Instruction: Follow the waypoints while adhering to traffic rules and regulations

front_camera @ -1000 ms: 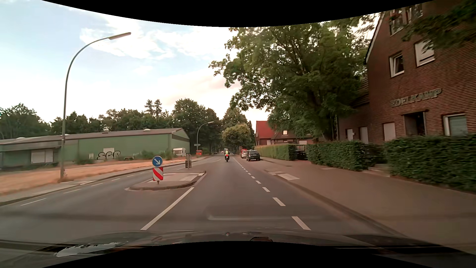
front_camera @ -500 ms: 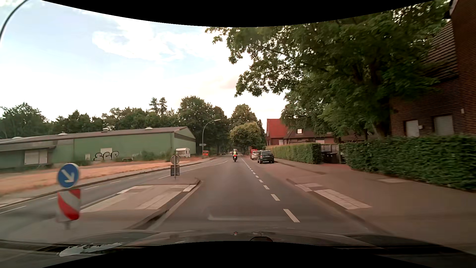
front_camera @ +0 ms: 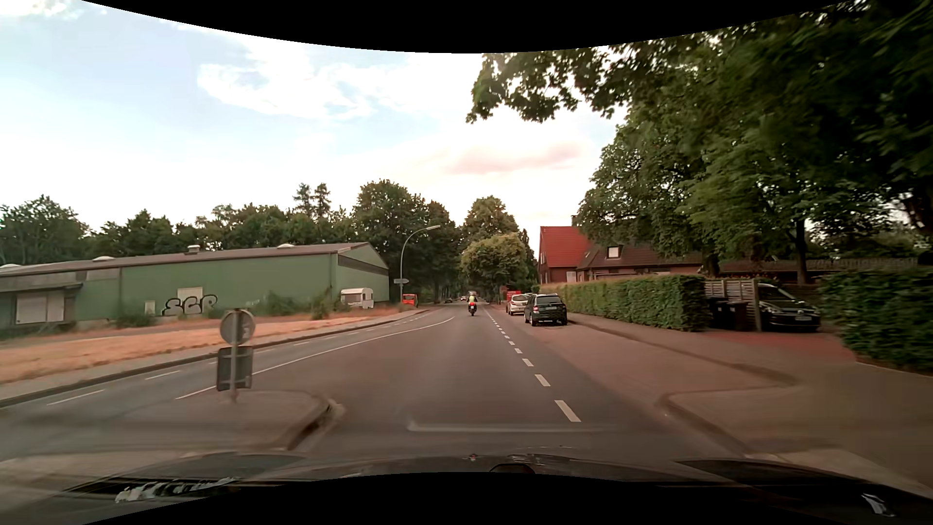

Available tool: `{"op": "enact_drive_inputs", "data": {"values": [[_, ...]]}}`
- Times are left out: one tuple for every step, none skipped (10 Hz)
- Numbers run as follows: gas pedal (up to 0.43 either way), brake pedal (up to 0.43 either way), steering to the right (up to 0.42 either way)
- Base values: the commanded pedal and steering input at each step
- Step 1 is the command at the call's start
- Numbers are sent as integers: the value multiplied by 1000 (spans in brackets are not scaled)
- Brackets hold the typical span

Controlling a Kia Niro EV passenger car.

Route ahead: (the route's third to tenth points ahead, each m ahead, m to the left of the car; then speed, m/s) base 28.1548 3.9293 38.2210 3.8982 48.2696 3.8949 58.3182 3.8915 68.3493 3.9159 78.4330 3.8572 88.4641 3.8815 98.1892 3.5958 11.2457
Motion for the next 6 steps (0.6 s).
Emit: {"op": "enact_drive_inputs", "data": {"values": [[220,0,-10],[220,0,-9],[220,0,-9],[220,0,-9],[220,0,-8],[220,0,-5]]}}
